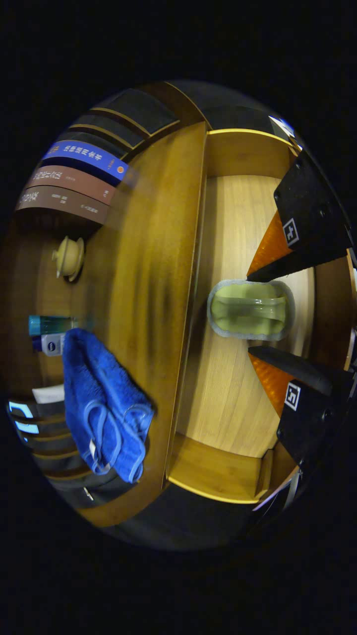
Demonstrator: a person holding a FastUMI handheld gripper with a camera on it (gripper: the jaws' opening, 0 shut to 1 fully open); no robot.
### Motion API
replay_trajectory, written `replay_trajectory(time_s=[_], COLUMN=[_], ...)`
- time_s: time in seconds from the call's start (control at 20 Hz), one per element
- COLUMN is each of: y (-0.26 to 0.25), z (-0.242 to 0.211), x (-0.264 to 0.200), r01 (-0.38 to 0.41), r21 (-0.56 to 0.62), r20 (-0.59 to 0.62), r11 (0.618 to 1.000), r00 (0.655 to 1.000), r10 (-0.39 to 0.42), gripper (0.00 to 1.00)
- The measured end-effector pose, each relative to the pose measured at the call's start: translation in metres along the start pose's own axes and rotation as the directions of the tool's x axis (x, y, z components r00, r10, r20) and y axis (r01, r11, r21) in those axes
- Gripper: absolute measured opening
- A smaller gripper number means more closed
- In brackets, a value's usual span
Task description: Pull open the drawer, take out the items inside it, and place them on the countertop above the cabinet.
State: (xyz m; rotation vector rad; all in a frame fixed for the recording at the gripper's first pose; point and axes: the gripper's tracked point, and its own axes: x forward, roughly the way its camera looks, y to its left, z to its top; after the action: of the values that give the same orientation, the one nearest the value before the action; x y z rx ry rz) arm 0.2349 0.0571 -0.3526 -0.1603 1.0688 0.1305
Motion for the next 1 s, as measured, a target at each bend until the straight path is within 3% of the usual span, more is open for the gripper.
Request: replay_trajectory(time_s=[0.1, 0.25, 0.3, 0.6, 1.0], y=[-0.001, -0.005, -0.004, 0.006, 0.029], z=[-0.004, -0.005, -0.008, -0.001, 0.018], x=[0.014, 0.011, 0.013, -0.018, -0.101], r01=[0.015, 0.019, 0.013, -0.048, -0.179], r21=[0.012, 0.043, 0.041, 0.058, 0.054], r20=[-0.026, -0.02, -0.021, -0.017, -0.016], r11=[1.0, 0.999, 0.999, 0.997, 0.982], r00=[1.0, 1.0, 1.0, 0.999, 0.983], r10=[-0.015, -0.018, -0.012, 0.049, 0.18], gripper=[0.83, 0.3, 0.2, 0.2, 0.2])
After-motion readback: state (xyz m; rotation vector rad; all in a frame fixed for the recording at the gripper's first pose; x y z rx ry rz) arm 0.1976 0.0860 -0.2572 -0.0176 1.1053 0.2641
